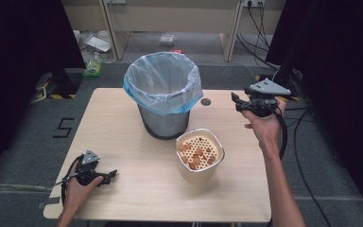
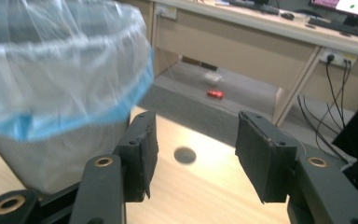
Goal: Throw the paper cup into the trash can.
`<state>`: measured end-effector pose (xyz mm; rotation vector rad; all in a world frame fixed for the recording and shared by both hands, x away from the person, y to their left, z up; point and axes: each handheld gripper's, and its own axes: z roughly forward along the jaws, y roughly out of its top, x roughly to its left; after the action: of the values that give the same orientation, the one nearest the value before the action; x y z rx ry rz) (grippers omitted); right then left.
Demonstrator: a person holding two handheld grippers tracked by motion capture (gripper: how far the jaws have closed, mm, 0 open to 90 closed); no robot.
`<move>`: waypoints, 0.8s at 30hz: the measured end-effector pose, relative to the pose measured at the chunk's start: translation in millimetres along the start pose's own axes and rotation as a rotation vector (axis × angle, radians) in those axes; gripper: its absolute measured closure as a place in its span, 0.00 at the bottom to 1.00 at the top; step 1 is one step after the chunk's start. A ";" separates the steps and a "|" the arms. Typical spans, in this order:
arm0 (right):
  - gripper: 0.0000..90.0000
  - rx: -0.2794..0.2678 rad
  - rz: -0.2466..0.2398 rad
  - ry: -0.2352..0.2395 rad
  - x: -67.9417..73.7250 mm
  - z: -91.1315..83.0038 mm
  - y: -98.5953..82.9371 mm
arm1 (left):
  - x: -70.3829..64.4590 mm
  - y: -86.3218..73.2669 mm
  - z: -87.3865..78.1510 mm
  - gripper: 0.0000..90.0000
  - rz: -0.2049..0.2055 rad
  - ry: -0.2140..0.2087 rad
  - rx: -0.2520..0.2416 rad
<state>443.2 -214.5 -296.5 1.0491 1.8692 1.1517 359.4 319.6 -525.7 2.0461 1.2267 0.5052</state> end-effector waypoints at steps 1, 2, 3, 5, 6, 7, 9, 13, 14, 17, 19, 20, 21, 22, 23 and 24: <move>0.53 0.011 -0.001 -0.002 -1.2 -2.0 -5.7 | 0.0 0.0 0.0 0.00 0.000 0.000 -0.001; 0.53 0.018 0.000 -0.003 -2.0 -3.7 -11.5 | -0.1 0.0 0.0 0.00 -0.001 0.001 -0.001; 0.53 0.024 0.000 -0.004 -2.7 -5.1 -17.2 | -0.2 -0.1 0.0 0.00 -0.002 0.000 0.000; 0.53 0.036 0.000 -0.003 -3.1 -8.1 -28.4 | -0.1 -0.1 -0.1 0.00 0.000 0.001 0.000; 0.53 0.042 0.003 -0.002 -2.8 -9.2 -33.9 | -0.1 -0.1 -0.1 0.00 0.000 0.001 0.000; 0.52 0.047 0.000 -0.003 -2.5 -9.9 -39.6 | -0.1 -0.1 -0.1 0.00 -0.001 0.001 0.000; 0.52 0.063 0.002 0.002 -1.2 -11.4 -50.7 | -0.1 -0.1 -0.1 0.00 -0.001 0.001 0.000; 0.51 0.085 -0.003 -0.008 2.0 -13.8 -71.1 | -0.1 -0.1 -0.1 0.00 -0.001 0.001 0.000; 0.51 0.087 -0.005 -0.012 3.3 -14.2 -76.3 | -0.1 -0.1 -0.1 0.00 -0.001 0.001 0.000; 0.49 0.113 0.009 -0.007 8.3 -14.5 -92.7 | -0.1 -0.2 -0.1 0.00 -0.001 0.001 0.000; 0.49 0.110 0.027 -0.008 11.1 -14.9 -103.8 | -0.2 -0.2 -0.2 0.00 -0.001 0.001 0.000; 0.49 0.121 0.031 -0.011 12.6 -15.2 -109.3 | -0.2 -0.2 -0.2 0.00 -0.001 0.001 0.000; 0.48 0.128 0.033 -0.015 14.2 -15.0 -115.0 | -0.2 -0.3 -0.2 0.00 -0.001 0.001 -0.001; 0.48 0.133 0.036 -0.014 15.7 -14.6 -120.6 | -0.2 -0.2 -0.2 0.00 -0.001 0.001 0.000; 0.48 0.137 0.041 -0.014 17.2 -14.1 -126.3 | -0.2 -0.3 -0.1 0.00 -0.001 0.001 -0.001; 0.48 0.140 0.047 -0.014 18.6 -13.5 -131.9 | -0.2 -0.3 -0.2 0.00 -0.001 0.002 -0.001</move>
<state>387.3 -239.5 -415.6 1.1808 1.9465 1.0489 359.0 319.5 -525.8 2.0440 1.2283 0.5069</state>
